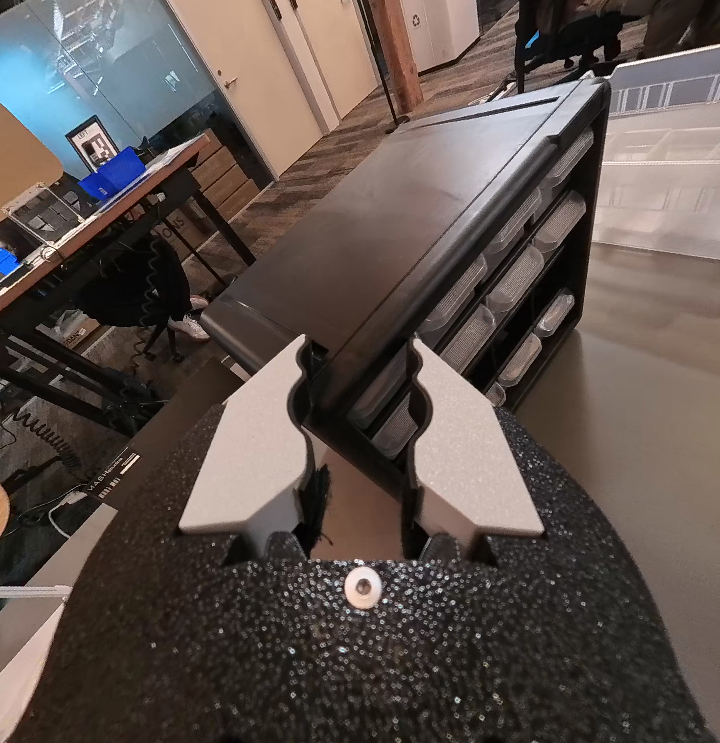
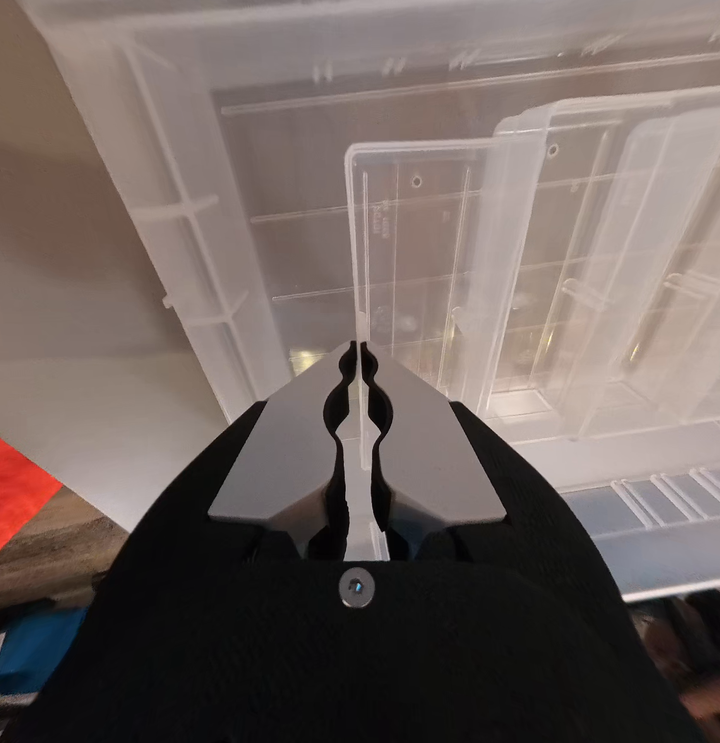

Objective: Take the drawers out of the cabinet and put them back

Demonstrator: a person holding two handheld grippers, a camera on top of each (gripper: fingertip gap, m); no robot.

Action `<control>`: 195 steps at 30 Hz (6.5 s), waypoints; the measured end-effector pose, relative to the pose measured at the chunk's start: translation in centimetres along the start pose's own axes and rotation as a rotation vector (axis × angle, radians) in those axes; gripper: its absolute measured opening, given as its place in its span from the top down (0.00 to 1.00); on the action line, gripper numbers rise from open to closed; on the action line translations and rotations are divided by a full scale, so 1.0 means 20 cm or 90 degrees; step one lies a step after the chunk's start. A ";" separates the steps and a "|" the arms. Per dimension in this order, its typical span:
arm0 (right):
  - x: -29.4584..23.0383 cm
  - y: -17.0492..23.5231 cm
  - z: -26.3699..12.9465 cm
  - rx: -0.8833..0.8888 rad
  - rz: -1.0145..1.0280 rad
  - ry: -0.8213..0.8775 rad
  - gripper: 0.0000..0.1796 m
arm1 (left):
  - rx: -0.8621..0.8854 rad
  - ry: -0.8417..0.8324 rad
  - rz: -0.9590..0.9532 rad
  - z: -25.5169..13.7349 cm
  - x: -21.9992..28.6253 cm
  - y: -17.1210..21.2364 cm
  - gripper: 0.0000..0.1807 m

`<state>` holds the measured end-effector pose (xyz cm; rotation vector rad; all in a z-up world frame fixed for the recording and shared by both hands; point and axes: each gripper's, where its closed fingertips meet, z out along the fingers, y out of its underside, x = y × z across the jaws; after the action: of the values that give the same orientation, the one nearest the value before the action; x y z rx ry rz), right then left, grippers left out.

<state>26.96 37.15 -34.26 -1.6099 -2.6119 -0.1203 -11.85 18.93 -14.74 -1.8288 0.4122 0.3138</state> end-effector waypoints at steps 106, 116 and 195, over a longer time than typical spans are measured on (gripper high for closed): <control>-0.35 -0.19 -0.34 0.700 0.271 -0.020 1.00 | -0.134 -0.385 -0.170 -1.35 0.12 0.99 0.98; -0.44 -0.88 -0.34 0.660 0.226 -0.010 1.00 | -0.023 -0.440 -0.094 -1.61 -0.01 0.73 0.98; -0.54 0.05 -0.74 0.808 0.785 0.757 0.18 | 0.233 0.277 -0.084 -0.15 1.65 -0.43 0.37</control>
<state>32.98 26.54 -20.67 -1.4258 -0.3284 0.4108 21.59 14.37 -20.21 -1.5442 0.6030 -0.2457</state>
